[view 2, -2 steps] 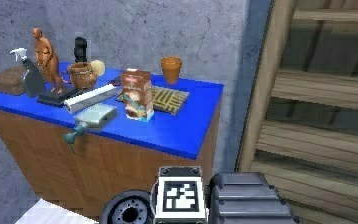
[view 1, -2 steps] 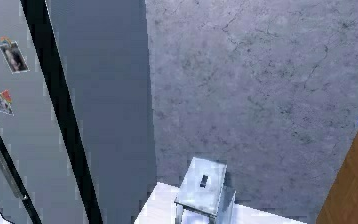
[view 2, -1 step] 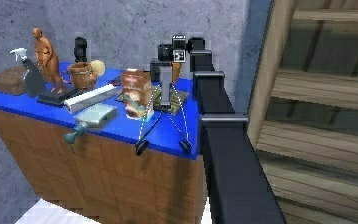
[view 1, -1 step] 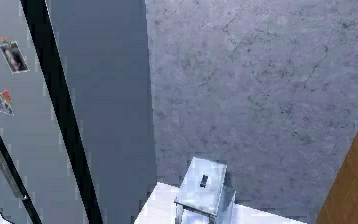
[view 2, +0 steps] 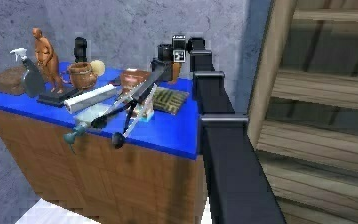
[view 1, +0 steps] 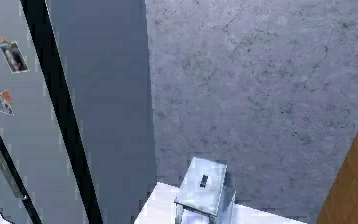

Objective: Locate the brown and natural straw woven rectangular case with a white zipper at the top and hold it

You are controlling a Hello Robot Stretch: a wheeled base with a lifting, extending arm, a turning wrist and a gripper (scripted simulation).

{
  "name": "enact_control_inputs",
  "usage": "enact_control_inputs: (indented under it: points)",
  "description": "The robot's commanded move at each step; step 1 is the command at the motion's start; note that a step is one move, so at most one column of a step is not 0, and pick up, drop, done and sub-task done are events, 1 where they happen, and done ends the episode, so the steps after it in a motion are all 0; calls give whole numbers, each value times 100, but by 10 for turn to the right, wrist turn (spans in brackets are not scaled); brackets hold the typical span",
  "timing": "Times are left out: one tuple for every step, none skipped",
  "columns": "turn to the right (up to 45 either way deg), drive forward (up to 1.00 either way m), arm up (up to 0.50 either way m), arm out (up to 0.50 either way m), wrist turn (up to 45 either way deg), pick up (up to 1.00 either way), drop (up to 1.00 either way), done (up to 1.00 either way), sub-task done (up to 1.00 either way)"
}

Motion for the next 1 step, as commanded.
enact_control_inputs:
  points:
    - [0, 0, 0, 0, 450, 0, 0, 0, 0]
